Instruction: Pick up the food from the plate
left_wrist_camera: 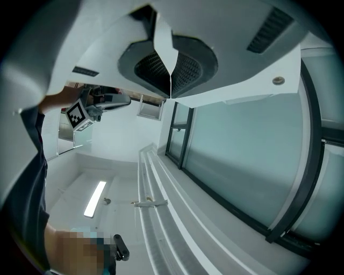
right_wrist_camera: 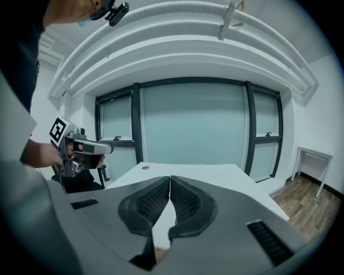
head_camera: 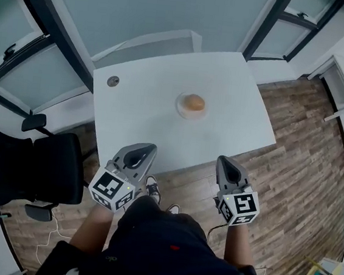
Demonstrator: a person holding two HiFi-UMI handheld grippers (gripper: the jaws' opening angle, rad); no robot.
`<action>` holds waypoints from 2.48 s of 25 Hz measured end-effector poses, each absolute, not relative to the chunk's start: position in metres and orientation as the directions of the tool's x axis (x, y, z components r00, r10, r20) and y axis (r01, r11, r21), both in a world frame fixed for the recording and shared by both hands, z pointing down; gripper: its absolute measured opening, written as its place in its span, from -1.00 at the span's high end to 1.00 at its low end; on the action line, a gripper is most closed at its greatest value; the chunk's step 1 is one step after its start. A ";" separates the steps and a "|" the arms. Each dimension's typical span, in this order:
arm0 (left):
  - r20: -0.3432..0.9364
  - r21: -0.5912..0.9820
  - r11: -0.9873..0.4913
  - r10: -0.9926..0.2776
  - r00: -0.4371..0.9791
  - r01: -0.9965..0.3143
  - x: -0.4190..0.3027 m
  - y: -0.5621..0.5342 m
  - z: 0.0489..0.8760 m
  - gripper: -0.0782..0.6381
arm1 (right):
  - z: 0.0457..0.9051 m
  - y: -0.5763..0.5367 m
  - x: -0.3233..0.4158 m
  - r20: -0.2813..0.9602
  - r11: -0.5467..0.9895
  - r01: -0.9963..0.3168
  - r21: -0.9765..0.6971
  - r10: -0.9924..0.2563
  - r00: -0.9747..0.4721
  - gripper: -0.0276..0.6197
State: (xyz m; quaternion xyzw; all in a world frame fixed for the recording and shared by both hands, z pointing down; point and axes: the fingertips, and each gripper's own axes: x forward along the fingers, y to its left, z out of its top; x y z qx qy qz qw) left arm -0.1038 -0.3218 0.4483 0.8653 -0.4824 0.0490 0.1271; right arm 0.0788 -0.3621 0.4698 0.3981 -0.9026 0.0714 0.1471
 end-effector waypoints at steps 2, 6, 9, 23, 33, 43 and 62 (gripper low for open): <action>0.223 0.186 -0.493 -0.821 0.525 -0.850 -0.133 -0.344 0.461 0.72 | 0.469 -0.389 0.052 0.321 0.676 -0.737 0.002 -0.698 -0.640 0.84; 0.241 0.226 -0.481 -0.815 0.527 -0.847 -0.169 -0.374 0.481 0.72 | 0.476 -0.428 0.015 0.337 0.687 -0.726 0.025 -0.689 -0.641 0.84; 0.250 0.249 -0.478 -0.808 0.533 -0.842 -0.173 -0.391 0.488 0.72 | 0.485 -0.454 0.007 0.354 0.688 -0.726 0.024 -0.685 -0.637 0.84; 0.368 0.273 -0.300 -0.845 0.387 -0.914 -0.156 -0.418 0.515 0.72 | 0.567 -0.576 -0.014 0.482 0.808 -0.587 0.048 -0.534 -0.695 0.11; 0.448 0.276 -0.127 -0.860 0.244 -0.953 -0.141 -0.422 0.538 0.72 | 0.677 -0.630 -0.048 0.658 0.933 -0.355 0.055 -0.301 -0.690 -0.22; 0.458 0.247 -0.086 -0.867 0.194 -0.965 -0.141 -0.421 0.534 0.72 | 0.709 -0.638 -0.054 0.691 0.938 -0.339 0.069 -0.290 -0.662 -0.21; 0.179 0.144 -0.283 -0.935 0.306 -0.948 -0.142 -0.418 0.408 0.72 | 0.413 -0.548 -0.012 0.150 0.811 -0.585 0.005 -0.579 -0.801 -0.21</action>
